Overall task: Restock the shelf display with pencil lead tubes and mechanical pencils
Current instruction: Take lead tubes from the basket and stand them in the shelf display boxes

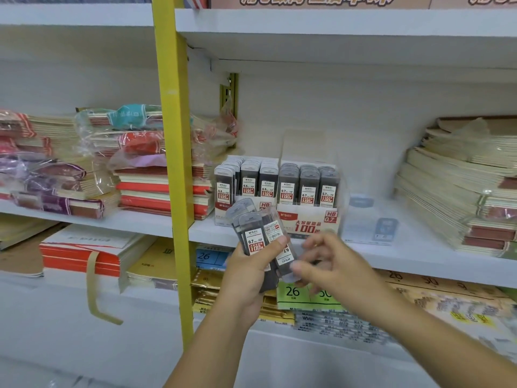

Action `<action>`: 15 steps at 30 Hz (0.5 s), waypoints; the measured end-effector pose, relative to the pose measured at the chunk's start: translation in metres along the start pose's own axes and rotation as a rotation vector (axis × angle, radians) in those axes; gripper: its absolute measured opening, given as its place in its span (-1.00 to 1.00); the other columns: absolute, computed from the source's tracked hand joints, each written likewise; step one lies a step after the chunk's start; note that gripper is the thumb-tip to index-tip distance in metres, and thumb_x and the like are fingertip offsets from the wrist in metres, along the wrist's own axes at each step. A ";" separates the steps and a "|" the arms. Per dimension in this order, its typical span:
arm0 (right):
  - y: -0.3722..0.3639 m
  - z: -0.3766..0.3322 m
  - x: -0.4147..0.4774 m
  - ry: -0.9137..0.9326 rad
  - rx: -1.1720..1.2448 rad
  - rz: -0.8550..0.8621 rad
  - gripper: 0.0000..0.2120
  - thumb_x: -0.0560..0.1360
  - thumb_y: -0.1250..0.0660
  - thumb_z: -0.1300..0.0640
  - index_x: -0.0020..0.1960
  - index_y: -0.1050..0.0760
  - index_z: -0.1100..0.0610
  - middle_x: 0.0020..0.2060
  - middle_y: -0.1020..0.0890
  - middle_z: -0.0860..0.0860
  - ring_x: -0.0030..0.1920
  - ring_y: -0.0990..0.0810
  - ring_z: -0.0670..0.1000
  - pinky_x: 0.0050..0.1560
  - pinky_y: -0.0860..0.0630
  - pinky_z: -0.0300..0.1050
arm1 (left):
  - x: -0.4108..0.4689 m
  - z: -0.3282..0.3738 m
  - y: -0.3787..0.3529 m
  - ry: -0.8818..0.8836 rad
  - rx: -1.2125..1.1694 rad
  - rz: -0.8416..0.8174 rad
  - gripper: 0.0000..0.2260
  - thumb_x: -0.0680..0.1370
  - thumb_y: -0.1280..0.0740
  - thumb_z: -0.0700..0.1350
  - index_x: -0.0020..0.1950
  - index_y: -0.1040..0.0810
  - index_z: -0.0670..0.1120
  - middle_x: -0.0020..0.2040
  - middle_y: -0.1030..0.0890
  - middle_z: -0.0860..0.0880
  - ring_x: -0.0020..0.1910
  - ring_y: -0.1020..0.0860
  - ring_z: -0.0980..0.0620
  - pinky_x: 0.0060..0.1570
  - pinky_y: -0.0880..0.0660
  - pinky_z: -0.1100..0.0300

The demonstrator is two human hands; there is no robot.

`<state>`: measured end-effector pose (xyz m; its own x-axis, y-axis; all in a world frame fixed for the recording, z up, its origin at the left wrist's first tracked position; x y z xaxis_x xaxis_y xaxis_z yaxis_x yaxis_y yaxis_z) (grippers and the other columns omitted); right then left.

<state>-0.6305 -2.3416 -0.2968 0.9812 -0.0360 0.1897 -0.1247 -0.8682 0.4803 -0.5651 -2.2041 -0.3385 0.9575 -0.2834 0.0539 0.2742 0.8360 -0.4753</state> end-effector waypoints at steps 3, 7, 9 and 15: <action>-0.012 0.014 -0.003 -0.068 0.215 0.080 -0.75 0.46 -0.45 0.26 0.04 -0.44 0.09 -0.20 -0.69 0.08 -0.18 -0.71 0.07 -0.12 -0.67 0.07 | -0.003 -0.001 -0.004 0.003 -0.006 -0.010 -0.60 0.37 -0.54 -0.06 0.19 -0.62 0.01 0.02 -0.75 -0.07 -0.04 -0.73 -0.05 -0.20 -0.65 0.13; 0.004 0.014 -0.002 -0.082 0.301 0.150 -0.80 0.51 -0.35 0.35 0.04 -0.54 0.09 -0.22 -0.67 0.10 -0.23 -0.72 0.13 -0.25 -0.66 -0.05 | 0.001 0.003 0.004 -0.015 -0.066 0.023 -0.59 0.35 -0.53 -0.06 0.17 -0.61 -0.04 0.00 -0.75 -0.11 -0.05 -0.73 -0.01 -0.22 -0.64 0.20; 0.016 0.012 -0.001 -0.063 0.278 0.172 -0.78 0.53 -0.33 0.33 0.03 -0.59 0.03 -0.22 -0.69 0.04 -0.25 -0.71 0.08 -0.26 -0.64 -0.13 | 0.005 0.004 0.010 -0.014 -0.055 0.053 -0.68 0.42 -0.53 -0.14 0.15 -0.60 -0.04 -0.02 -0.75 -0.09 -0.06 -0.73 0.01 -0.25 -0.63 0.21; 0.041 -0.002 0.004 0.111 0.267 0.238 -0.70 0.52 -0.35 0.29 0.12 -0.56 -0.06 -0.21 -0.71 -0.04 -0.24 -0.66 -0.03 -0.19 -0.58 -0.22 | 0.007 -0.002 0.009 0.011 0.096 0.021 -0.70 0.41 -0.55 -0.08 0.12 -0.63 0.04 -0.03 -0.75 0.00 -0.09 -0.73 0.07 -0.24 -0.61 0.23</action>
<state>-0.6323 -2.3757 -0.2745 0.9055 -0.2114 0.3679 -0.2905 -0.9409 0.1744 -0.5564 -2.1996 -0.3444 0.9623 -0.2698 0.0349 0.2617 0.8828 -0.3900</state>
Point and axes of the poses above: each hand's wrist, its own x-axis towards the middle knuckle, its own y-axis out of the back of the hand, z = x × y, the point moved 3 cm from there along x, towards the middle knuckle
